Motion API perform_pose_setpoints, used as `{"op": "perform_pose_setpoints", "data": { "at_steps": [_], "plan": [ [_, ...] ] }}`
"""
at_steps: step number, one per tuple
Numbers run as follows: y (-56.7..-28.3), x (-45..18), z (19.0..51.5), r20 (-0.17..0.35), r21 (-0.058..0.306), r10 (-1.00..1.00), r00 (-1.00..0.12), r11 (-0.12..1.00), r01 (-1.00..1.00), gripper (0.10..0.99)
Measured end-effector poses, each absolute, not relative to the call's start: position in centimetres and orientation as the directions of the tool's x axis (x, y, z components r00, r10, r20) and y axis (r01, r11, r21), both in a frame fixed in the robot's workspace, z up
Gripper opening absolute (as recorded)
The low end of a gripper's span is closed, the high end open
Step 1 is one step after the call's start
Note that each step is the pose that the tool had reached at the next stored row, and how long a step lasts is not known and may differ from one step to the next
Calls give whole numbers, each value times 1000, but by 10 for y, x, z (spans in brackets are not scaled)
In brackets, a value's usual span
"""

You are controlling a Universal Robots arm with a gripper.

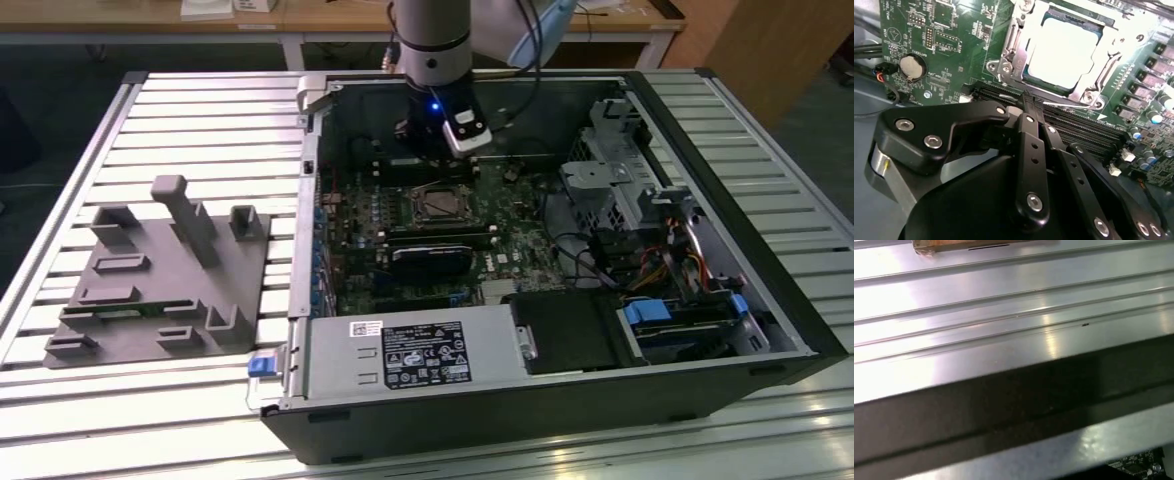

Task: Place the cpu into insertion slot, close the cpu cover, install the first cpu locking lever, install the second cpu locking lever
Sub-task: 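Install the first cpu locking lever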

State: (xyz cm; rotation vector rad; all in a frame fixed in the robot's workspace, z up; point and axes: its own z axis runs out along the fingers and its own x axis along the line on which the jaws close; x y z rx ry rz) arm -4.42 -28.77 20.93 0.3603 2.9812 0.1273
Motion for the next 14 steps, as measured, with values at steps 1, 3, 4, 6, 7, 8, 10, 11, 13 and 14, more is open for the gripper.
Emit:
{"op": "perform_pose_setpoints", "data": {
  "at_steps": [1, 3, 4, 6, 7, 8, 10, 11, 13, 14],
  "plan": [
    [-287, -45, 209, -124, 100, 248, -961, 967, 236, 106],
    [-286, -46, 209, -124, 100, 257, -958, 964, 246, 106],
    [-285, -46, 209, -124, 100, 261, -957, 963, 250, 106],
    [-283, -46, 208, -124, 100, 269, -955, 961, 258, 106],
    [-282, -46, 208, -124, 100, 273, -954, 960, 262, 106],
    [-282, -46, 208, -124, 100, 276, -953, 959, 265, 106],
    [-282, -46, 207, -125, 100, 279, -952, 958, 268, 106],
    [-282, -46, 207, -125, 99, 280, -952, 958, 269, 106],
    [-282, -46, 207, -125, 98, 281, -952, 958, 270, 106],
    [-282, -46, 206, -125, 98, 281, -951, 958, 271, 106]
  ]
}}
